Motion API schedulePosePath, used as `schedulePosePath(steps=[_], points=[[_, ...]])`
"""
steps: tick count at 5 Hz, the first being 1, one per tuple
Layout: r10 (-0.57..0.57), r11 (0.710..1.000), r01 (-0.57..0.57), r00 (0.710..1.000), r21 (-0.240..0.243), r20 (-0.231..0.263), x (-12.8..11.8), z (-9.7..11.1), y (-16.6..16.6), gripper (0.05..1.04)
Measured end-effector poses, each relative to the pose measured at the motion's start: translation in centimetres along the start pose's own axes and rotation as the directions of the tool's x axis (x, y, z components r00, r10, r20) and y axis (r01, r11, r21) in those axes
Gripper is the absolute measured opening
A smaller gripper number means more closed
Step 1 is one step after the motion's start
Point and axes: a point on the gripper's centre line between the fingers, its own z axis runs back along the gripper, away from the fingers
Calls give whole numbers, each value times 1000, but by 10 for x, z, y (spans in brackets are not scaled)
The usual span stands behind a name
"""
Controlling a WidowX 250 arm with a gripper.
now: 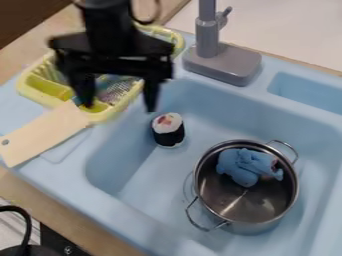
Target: Put the sushi inside the pot
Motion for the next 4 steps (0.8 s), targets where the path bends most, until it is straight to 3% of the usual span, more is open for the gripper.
schedulePosePath(steps=[1,2,3,4], points=[[159,986,-158,987,-56,14,2,-11,-27,999],[333,937,-326,942,-127,35,2,-20,-47,999],[436,887,-422,899,-186,35,8,-23,-53,999],[541,838,-531,839,-125,64,9,-28,-52,999]])
